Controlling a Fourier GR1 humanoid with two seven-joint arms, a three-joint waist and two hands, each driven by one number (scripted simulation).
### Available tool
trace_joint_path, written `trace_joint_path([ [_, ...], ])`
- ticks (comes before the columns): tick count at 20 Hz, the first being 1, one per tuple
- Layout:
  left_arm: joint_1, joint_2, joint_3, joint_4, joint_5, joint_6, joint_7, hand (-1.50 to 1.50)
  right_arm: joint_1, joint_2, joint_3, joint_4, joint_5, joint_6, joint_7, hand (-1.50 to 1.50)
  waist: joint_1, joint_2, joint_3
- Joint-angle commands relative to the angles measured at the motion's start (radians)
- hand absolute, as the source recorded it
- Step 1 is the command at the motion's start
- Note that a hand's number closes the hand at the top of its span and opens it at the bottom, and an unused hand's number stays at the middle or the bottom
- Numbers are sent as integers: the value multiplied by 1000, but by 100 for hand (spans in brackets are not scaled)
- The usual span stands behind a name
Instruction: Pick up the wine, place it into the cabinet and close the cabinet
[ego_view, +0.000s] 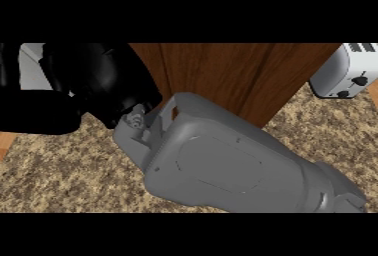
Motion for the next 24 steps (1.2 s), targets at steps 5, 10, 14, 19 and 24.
trace_joint_path([
  [5,-10,22,87,43,68,-53,46,150,-36,0,-104,405,-20,68,-255,150,-2,10,0],
  [10,-5,-11,81,54,37,-64,30,150,27,-41,-102,461,-26,77,-318,150,-7,12,0],
  [14,-29,4,93,14,62,6,57,150,58,-98,-106,471,-29,134,-368,150,-17,19,2],
  [19,-36,11,97,20,74,-7,68,150,78,-137,-110,494,-1,125,-409,150,-21,27,1],
  [24,-43,3,86,3,70,8,74,150,89,-110,-97,496,7,118,-424,150,-28,17,0],
])
